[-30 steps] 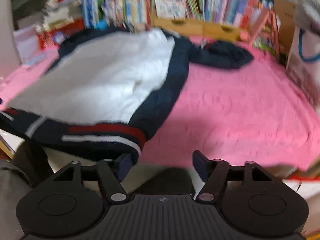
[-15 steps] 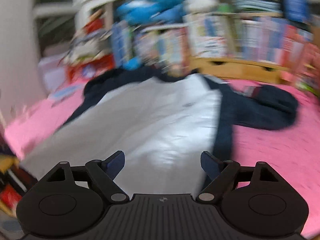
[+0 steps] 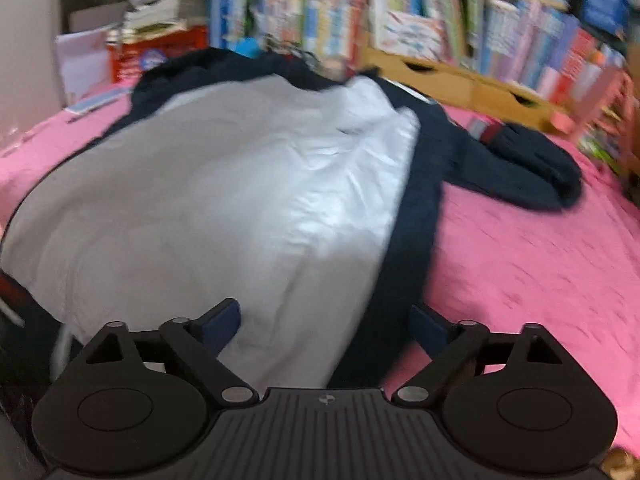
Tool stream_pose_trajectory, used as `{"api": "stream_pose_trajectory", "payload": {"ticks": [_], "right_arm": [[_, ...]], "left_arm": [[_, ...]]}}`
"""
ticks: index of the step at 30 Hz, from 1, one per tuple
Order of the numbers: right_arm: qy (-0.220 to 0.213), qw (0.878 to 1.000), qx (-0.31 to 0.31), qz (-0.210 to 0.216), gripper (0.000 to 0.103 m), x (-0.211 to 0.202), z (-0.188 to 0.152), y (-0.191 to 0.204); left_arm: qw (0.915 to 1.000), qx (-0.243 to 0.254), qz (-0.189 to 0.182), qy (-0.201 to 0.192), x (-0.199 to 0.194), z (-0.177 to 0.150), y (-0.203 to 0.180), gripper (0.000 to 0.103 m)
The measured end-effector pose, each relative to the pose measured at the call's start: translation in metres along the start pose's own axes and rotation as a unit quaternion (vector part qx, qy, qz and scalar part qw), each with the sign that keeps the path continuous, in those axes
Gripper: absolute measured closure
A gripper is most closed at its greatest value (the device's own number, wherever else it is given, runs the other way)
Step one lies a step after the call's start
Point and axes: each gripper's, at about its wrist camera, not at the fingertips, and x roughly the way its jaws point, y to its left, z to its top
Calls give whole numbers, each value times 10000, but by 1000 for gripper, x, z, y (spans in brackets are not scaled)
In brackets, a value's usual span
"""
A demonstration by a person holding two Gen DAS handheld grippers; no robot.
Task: Fold clothes
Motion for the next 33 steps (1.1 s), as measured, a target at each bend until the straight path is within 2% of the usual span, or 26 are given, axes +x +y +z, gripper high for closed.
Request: {"api": "stream_pose_trajectory", "payload": {"ticks": [2,5,7,9,13,17,18,21,22,24,25,26,29,31,33], "right_arm": [[-86,10000,21,-40,8,-4,9,2],[-249,9997,39,-72,10,-11,23,6],[-727,9972,-107,169,9,-16,44,17],[-1110,9934,-227,177,8,-10,64,28],[-1371,9905,89,108,8,32,91,32],[-1018,9936,495,-58,10,82,101,28],[-956,9940,526,-105,10,92,100,29],[-717,9949,683,-173,10,111,93,30],[-623,9953,726,-177,10,113,94,29],[-548,9953,783,-169,9,117,95,28],[-517,9953,805,-169,9,118,96,27],[-515,9954,791,-188,9,118,96,28],[-511,9955,768,-220,9,117,95,30],[-507,9955,773,-216,8,117,95,29],[-498,9956,756,-227,8,117,96,30]], "left_arm": [[9995,-132,244,-177,-3,7,18,0],[9965,-341,537,-543,6,35,35,0],[9938,-366,758,-731,22,63,42,0],[9913,-300,944,-868,44,93,46,0],[9844,-248,1179,-1280,99,166,37,0],[9807,-447,1153,-1517,161,240,31,0],[9811,-487,1155,-1474,181,258,29,0],[9839,-549,1308,-1087,243,299,20,1],[9847,-565,1397,-872,266,311,15,7],[9849,-661,1486,-589,293,319,18,26],[9847,-710,1527,-451,307,322,19,52],[9821,-855,1641,-357,312,319,24,73],[9647,-1841,1832,-431,297,286,69,75],[9484,-2500,1883,-517,277,256,107,75],[9390,-2654,2147,-425,262,227,133,73]]}}
